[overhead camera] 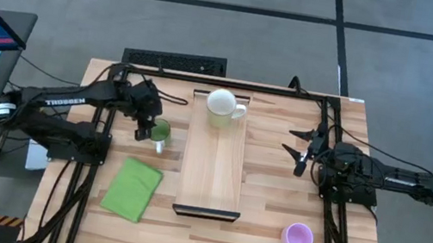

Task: Stack small to large cups/mugs on shelf
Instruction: Put the green mug on the shelf

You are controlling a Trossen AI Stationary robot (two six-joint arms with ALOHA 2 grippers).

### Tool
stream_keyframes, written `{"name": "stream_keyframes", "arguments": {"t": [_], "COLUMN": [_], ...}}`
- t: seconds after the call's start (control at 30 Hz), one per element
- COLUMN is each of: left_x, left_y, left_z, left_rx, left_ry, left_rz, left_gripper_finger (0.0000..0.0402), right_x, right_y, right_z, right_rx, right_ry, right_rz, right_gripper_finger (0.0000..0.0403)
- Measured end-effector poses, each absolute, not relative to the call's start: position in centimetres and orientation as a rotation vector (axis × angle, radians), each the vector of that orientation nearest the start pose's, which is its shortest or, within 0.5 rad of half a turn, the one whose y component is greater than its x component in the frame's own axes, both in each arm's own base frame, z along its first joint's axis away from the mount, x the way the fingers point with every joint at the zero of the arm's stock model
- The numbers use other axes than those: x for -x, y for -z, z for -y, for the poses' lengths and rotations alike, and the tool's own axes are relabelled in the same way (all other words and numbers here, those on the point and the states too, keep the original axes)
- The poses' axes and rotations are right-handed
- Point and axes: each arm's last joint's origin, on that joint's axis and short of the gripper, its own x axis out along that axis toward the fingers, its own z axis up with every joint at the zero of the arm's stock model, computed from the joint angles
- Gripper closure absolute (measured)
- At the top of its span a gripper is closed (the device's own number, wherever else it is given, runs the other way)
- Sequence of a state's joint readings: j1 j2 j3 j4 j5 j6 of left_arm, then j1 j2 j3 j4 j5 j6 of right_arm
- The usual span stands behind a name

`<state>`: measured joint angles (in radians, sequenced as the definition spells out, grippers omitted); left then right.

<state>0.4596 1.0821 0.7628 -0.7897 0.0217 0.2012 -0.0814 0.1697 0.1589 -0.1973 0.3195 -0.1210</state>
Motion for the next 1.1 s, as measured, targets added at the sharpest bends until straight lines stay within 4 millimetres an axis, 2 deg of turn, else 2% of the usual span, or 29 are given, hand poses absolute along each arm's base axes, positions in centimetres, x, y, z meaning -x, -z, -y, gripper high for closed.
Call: {"name": "stream_keyframes", "arguments": {"t": [0.27, 0.47, 1.1], "left_x": [-18.8, -19.3, -19.7], "left_y": [-21.0, -19.9, -20.2], "left_z": [-9.2, -9.4, -9.7], "left_rx": [0.107, 0.109, 0.085], "left_ry": [-0.243, -0.223, -0.264], "left_rz": [-1.183, -1.236, -1.186], "left_gripper_finger": [0.0244, 0.0244, 0.0244], "right_x": [-9.7, -9.7, -9.7], "right_y": [-18.5, -18.5, -18.3], "right_z": [1.7, 1.7, 1.7], "right_rx": [0.138, 0.137, 0.132], "right_ry": [0.386, 0.387, 0.386], "right_rz": [-0.243, -0.243, -0.261], "right_gripper_finger": [0.0127, 0.0127, 0.0127]}}
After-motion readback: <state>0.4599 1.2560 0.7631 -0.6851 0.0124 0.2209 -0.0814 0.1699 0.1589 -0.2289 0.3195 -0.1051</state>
